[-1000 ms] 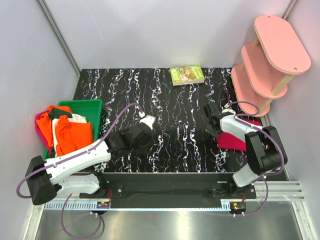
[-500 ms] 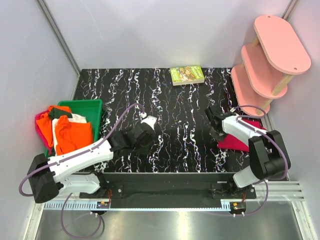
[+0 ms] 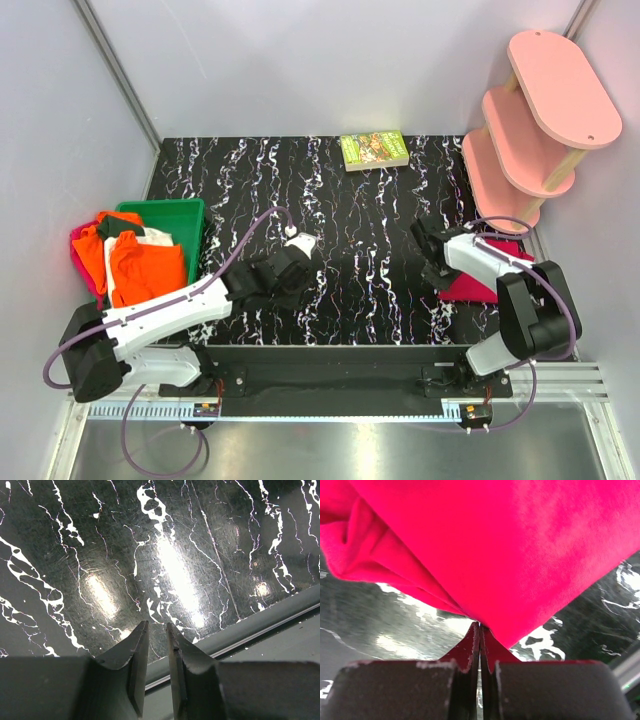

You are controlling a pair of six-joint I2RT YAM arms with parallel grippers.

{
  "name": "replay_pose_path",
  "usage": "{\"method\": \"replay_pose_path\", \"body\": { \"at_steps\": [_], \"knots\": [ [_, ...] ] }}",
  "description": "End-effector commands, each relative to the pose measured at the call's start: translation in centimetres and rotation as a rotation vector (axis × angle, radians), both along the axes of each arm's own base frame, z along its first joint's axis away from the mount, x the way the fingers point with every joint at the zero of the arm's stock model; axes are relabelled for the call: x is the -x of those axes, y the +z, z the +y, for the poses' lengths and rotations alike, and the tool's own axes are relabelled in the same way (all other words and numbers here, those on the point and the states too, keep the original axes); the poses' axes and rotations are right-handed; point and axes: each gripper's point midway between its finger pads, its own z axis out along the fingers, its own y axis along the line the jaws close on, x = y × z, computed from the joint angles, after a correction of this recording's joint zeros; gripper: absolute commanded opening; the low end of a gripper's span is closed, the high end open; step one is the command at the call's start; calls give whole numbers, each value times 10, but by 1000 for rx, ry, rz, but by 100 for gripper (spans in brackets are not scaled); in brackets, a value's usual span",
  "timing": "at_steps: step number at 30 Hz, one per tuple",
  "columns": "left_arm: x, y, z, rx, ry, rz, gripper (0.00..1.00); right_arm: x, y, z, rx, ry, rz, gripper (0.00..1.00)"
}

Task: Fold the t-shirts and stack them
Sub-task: Put the neatly folded tshirt into the corner of the board with the left arm

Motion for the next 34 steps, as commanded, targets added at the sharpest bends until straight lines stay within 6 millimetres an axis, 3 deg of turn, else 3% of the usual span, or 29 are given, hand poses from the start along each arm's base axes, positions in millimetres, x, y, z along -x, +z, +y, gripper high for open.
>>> {"method": "replay_pose_path", "body": {
  "at_steps": [1, 4, 7, 10, 13, 14, 16, 17, 18, 19, 20, 23, 27, 34],
  "knots": [
    [-9, 19, -15, 52, -12, -41, 25, 15, 7, -10, 20, -38, 1, 0],
    [-11, 20, -15, 48, -12, -48, 26, 13, 15, -10, 21, -24, -27, 0],
    [-13, 24, -15, 51, -9, -59, 30, -6, 32, -3, -6, 60, -121, 0],
    [-17, 30, -13, 58, 8, -85, 36, -38, 54, 20, -85, 253, -271, 1],
    [-21, 38, -9, 66, 30, -121, 39, -62, 82, 37, -127, 370, -397, 19],
    [-21, 38, -6, 62, 37, -129, 40, -68, 90, 47, -162, 407, -432, 35],
    [-24, 42, -2, 61, 54, -155, 43, -75, 106, 61, -159, 490, -471, 50],
    [-24, 41, 1, 56, 59, -158, 45, -77, 113, 66, -128, 536, -489, 69],
    [-26, 44, 3, 59, 69, -174, 49, -78, 118, 71, -108, 569, -497, 79],
    [-27, 45, 5, 56, 73, -183, 59, -77, 127, 90, -99, 640, -517, 87],
    [-27, 44, 8, 53, 81, -187, 63, -78, 132, 93, -55, 673, -526, 97],
    [-31, 51, 15, 54, 122, -221, 76, -77, 145, 117, -30, 759, -558, 100],
    [-39, 58, 22, 53, 191, -254, 82, -74, 163, 140, -6, 822, -600, 100],
    [-52, 63, 22, 48, 262, -243, 77, -71, 175, 165, 54, 904, -614, 100]
  ]
}}
